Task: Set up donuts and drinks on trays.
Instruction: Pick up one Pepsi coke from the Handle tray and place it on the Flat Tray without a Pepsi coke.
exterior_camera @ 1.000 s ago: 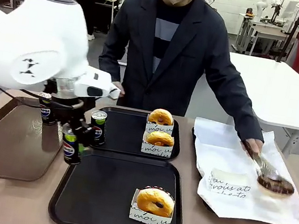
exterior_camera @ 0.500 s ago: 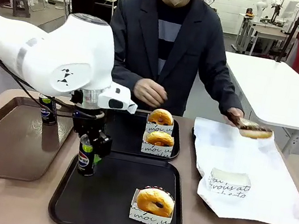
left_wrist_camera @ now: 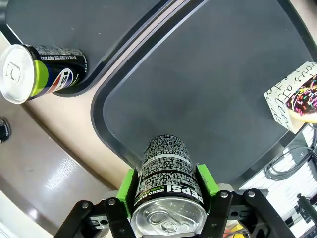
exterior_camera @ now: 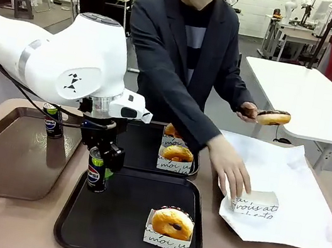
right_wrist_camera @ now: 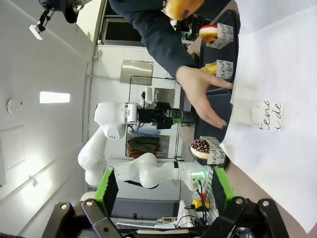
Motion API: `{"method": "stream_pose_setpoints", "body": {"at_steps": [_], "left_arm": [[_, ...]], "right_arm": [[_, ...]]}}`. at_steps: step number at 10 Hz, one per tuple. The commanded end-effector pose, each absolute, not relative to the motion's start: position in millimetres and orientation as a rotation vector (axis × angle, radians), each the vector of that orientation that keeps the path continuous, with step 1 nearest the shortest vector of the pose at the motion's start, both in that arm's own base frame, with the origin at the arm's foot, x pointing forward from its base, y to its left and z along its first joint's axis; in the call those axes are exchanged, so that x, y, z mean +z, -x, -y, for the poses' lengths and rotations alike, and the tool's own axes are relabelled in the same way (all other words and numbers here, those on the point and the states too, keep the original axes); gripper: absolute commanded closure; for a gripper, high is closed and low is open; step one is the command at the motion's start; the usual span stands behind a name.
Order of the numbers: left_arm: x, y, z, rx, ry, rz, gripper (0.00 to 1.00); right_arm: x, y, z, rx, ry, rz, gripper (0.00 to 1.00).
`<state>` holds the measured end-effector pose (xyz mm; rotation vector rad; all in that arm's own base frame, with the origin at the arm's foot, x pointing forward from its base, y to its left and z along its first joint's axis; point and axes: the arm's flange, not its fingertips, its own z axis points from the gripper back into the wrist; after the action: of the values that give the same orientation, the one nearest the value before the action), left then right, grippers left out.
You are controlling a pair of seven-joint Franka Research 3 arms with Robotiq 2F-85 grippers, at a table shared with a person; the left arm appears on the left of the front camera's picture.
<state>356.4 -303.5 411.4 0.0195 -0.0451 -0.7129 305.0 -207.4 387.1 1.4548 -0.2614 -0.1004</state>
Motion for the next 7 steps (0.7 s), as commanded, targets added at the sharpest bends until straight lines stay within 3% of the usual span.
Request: {"method": "stream_pose_setpoints", "body": {"at_steps": [1,5,7], "left_arm": [[410.1,-356.5,303.5,-0.714,-0.02,0.042,0.41],[412.5,-362.6,325.3,-0.65,0.255,0.12,0.41],[397.9,-366.0,336.4,-0.644,0.23,0.062,0.41]], "right_arm": [[387.0,-304.5,207.9,-0.09,-1.465,0.277,0.0],[387.0,-304.5,207.9,-0.09,-1.465,0.277,0.0],[387.0,-304.5,207.9,-0.09,-1.465,0.277,0.0]]}}
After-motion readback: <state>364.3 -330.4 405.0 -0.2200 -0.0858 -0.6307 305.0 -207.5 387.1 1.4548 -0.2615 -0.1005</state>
